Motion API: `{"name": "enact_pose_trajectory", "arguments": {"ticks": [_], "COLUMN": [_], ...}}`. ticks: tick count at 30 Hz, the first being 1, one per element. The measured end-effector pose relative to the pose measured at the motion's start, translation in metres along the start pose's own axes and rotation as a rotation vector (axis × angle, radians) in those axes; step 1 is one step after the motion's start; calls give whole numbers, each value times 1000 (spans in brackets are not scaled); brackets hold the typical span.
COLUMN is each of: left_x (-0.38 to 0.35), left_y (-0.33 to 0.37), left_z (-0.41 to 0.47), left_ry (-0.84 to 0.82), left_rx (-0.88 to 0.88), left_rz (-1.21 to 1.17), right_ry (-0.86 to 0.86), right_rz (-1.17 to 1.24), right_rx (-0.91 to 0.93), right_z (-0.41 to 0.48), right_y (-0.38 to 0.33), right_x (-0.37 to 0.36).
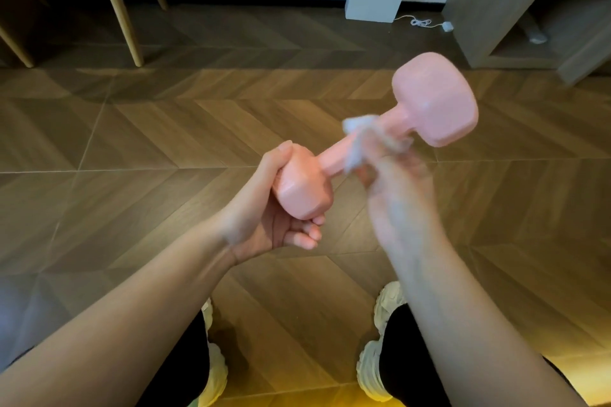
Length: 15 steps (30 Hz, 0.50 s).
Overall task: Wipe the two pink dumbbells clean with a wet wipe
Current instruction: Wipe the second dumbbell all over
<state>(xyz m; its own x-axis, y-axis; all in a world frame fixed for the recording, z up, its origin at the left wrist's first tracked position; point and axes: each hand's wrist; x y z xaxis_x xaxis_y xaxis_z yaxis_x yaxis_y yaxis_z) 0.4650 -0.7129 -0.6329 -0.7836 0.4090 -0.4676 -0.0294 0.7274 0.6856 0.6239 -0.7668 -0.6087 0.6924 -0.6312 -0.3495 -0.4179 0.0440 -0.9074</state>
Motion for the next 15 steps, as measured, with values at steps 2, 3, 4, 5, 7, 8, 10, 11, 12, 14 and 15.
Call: {"name": "enact_pose_trajectory", "arguments": {"ticks": [2,3,4,5,7,8,10,11,12,14,15], "left_x": [0,0,0,0,0,1,2,3,5,8,9], "left_y": [0,0,0,0,1,2,4,4,3,3,4], "left_z": [1,1,1,2,2,2,2,1,1,0,0], "left_ry": [13,6,4,9,20,11,-13,-19,-20,-4,16], "left_rx": [9,15,16,16,27,31,18,7,2,-14,-17], "left_rz": [21,29,36,43,39,25,14,25,32,51,72], "right_ry": [0,-1,1,18,60,50,-25,-32,-26,3,0], "right_rz": [46,79,112,126,88,51,-55,-92,-114,-77,-41], "right_rx": [32,20,-5,-34,-86,-112,-150,-161,-157,-106,-68], "right_z": [6,7,7,6,-3,-8,-19,-22,-21,-12,-7], "right_y": [-8,-9,-8,-5,7,15,28,29,27,15,7], "right_x": [5,6,5,2,-6,-10,-17,-19,-19,-15,-12]}}
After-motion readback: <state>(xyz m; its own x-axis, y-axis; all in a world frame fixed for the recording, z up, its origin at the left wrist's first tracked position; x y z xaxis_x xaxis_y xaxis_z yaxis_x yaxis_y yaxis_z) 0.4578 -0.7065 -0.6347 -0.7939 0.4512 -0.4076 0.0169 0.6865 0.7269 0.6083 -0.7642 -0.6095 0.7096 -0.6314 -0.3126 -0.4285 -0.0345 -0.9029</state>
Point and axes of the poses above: each hand's wrist, its own z-axis towards the middle knuckle, its own x-axis out of the back of the hand, y = z × x, and after that the axes turned 10 degrees about y, right-handed
